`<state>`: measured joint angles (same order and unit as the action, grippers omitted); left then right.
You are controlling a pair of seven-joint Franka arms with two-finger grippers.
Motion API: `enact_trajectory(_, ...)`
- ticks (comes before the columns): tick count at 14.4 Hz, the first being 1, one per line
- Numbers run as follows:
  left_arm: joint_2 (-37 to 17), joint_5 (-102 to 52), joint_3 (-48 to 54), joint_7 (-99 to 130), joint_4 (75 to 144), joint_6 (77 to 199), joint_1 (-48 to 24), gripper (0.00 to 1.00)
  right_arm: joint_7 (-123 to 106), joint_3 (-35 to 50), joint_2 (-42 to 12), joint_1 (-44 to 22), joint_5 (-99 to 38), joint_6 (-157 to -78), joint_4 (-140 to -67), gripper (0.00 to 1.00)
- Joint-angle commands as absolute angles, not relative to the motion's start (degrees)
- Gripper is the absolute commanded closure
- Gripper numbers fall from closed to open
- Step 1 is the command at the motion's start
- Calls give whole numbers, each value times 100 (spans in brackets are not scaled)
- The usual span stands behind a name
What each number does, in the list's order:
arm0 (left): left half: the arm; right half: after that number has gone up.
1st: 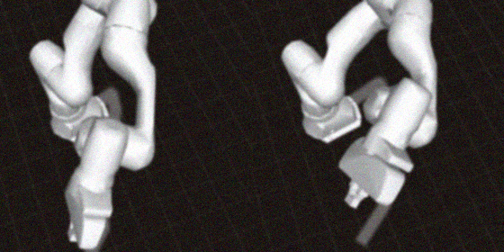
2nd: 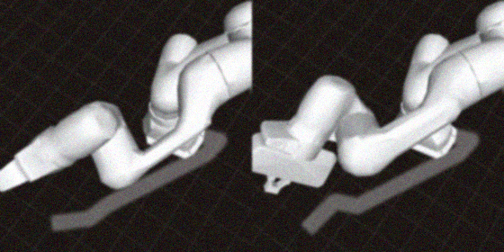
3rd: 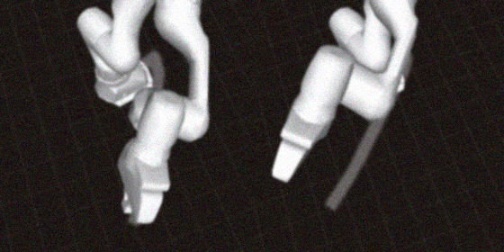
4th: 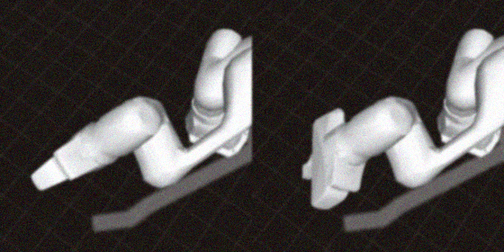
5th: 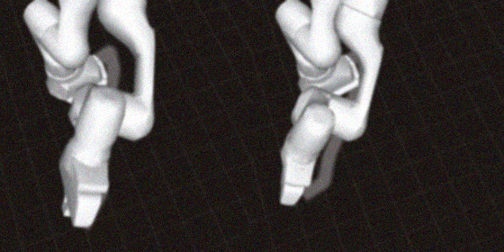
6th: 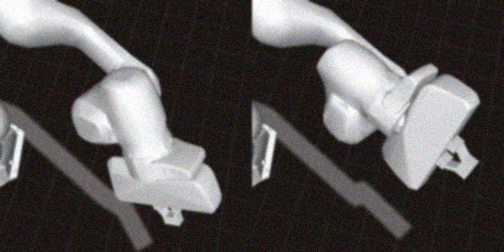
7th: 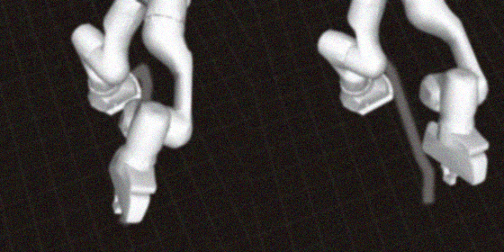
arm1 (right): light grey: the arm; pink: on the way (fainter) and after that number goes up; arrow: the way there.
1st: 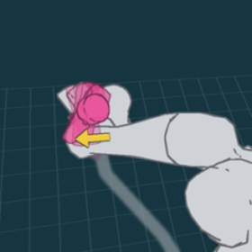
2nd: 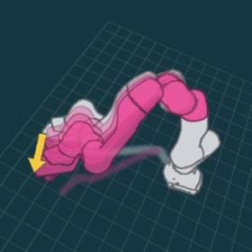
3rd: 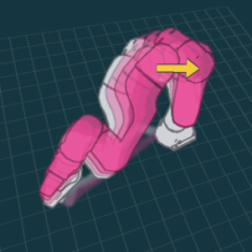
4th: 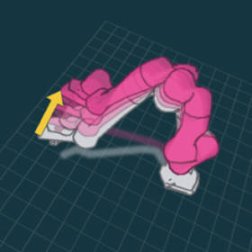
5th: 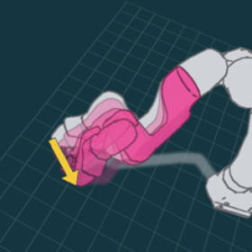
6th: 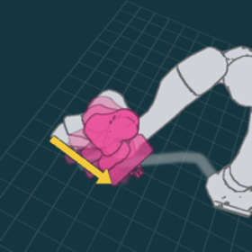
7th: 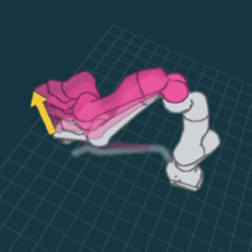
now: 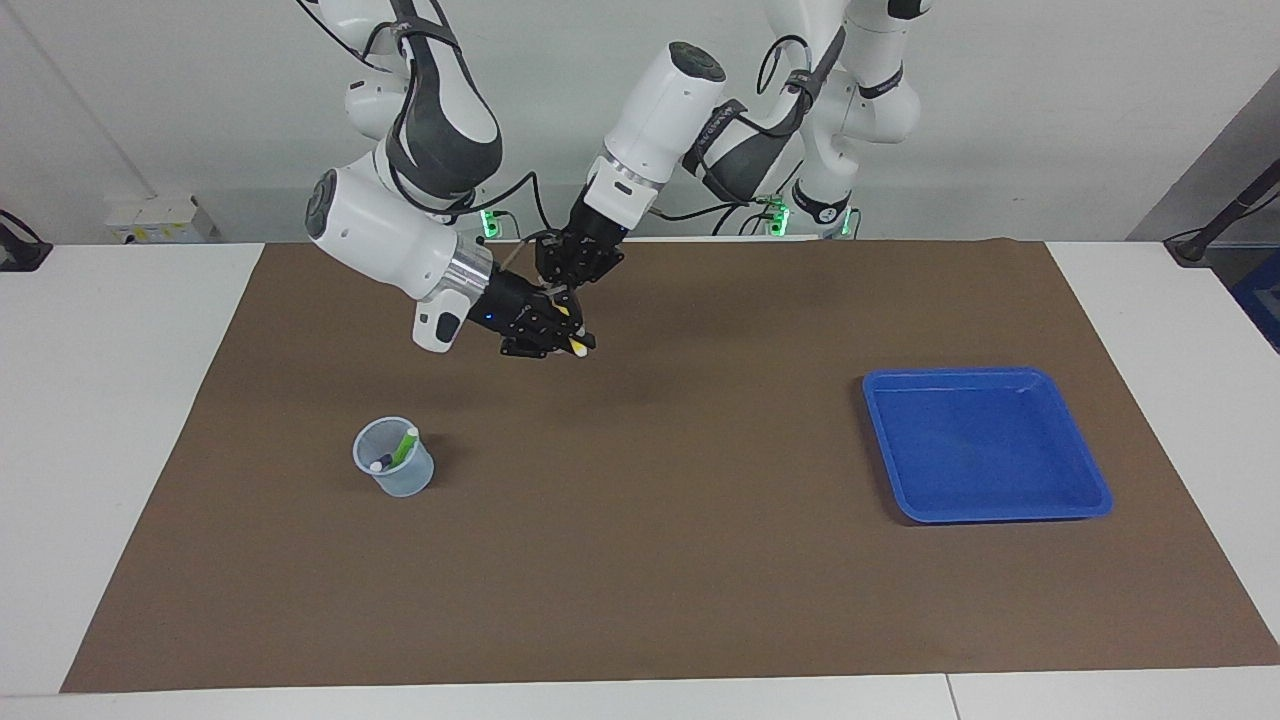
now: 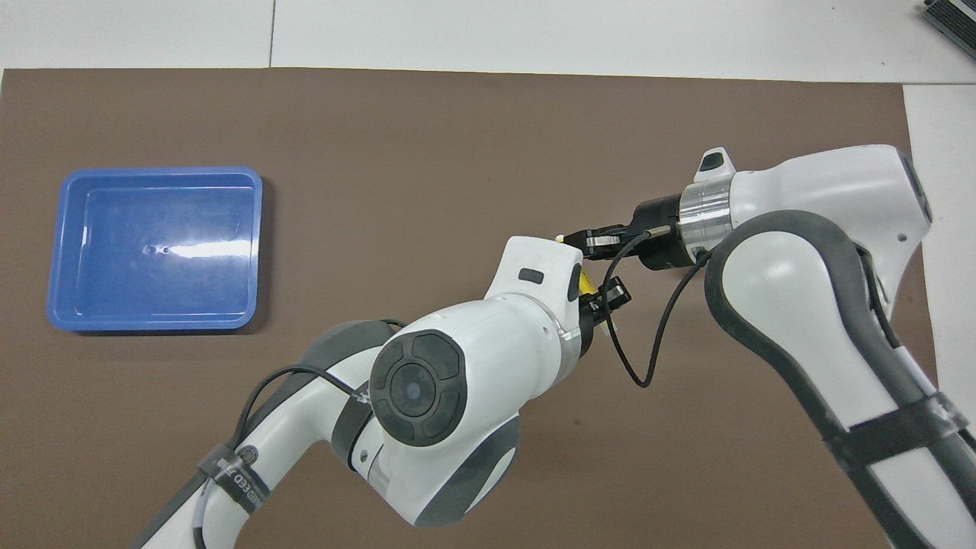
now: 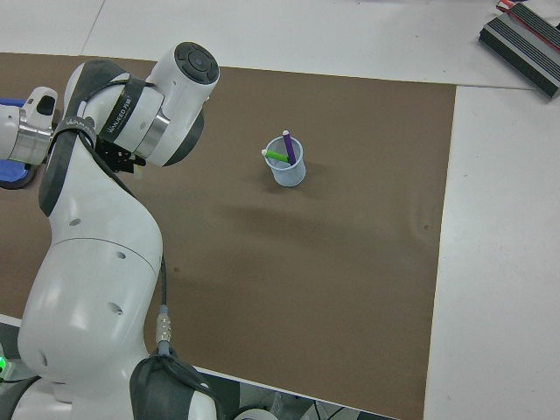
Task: Transfer and insert pens with both arms
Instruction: 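Pass the yellow pen from the left gripper to the right gripper, then carry the yellow pen to the cup while the left gripper returns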
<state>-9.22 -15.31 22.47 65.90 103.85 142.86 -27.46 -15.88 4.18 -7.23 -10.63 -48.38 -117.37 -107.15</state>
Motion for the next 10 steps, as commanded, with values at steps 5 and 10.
enact_trajectory(5,-248,-1547,2127,6540,10511,12800,-2760,0,-1853,466,-606,-967,-4904,-11865,-10863,100)
enact_trajectory(10,175,-1547,2092,5399,10529,11296,-1777,0,-3687,466,-624,-555,-4922,-12770,-11083,100)
